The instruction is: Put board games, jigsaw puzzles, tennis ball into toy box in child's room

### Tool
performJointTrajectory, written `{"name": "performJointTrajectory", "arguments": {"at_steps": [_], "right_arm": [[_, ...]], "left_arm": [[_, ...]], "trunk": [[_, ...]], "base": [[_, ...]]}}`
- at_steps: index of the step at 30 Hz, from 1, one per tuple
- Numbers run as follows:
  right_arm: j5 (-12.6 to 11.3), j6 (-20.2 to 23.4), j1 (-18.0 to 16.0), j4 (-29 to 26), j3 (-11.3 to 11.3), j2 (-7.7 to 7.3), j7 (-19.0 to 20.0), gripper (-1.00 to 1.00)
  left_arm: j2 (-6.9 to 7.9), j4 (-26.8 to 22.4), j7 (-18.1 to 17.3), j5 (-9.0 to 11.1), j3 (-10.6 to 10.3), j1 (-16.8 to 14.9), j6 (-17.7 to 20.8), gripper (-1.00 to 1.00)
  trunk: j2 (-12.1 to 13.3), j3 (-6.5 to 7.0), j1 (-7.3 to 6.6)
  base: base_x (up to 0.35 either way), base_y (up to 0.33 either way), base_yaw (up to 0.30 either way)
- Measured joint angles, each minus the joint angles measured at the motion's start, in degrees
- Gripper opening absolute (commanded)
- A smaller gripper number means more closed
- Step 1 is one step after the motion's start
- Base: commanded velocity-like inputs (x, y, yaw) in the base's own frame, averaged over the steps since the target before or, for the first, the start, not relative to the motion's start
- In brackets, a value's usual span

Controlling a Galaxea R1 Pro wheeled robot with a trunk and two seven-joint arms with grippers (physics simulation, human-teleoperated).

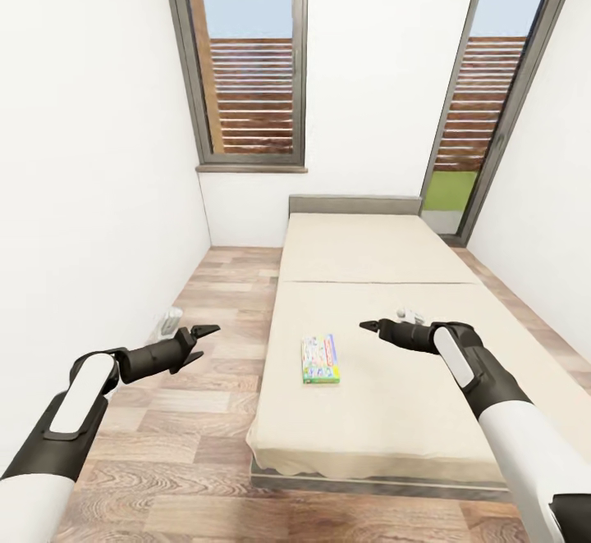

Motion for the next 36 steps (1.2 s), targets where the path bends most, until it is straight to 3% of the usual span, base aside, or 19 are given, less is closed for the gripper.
{"name": "performJointTrajectory", "arguments": {"at_steps": [8, 36], "right_arm": [[0.0, -1.17, 0.22, 0.08, 0.13, 0.04, 0.07, 1.0], [-0.24, 1.17, -0.6, 1.09, 2.4, 0.18, -0.5, 1.0]], "left_arm": [[0.08, 1.86, -1.21, 0.1, -1.73, -0.75, -1.54, 1.0], [0.37, 2.75, -2.53, -0.02, -2.31, -0.99, -2.16, 1.0]], "trunk": [[-3.21, -1.44, 1.76], [-14.44, -6.48, 7.91]], "base": [[0.0, 0.0, 0.0], [0.0, 0.0, 0.0]]}}
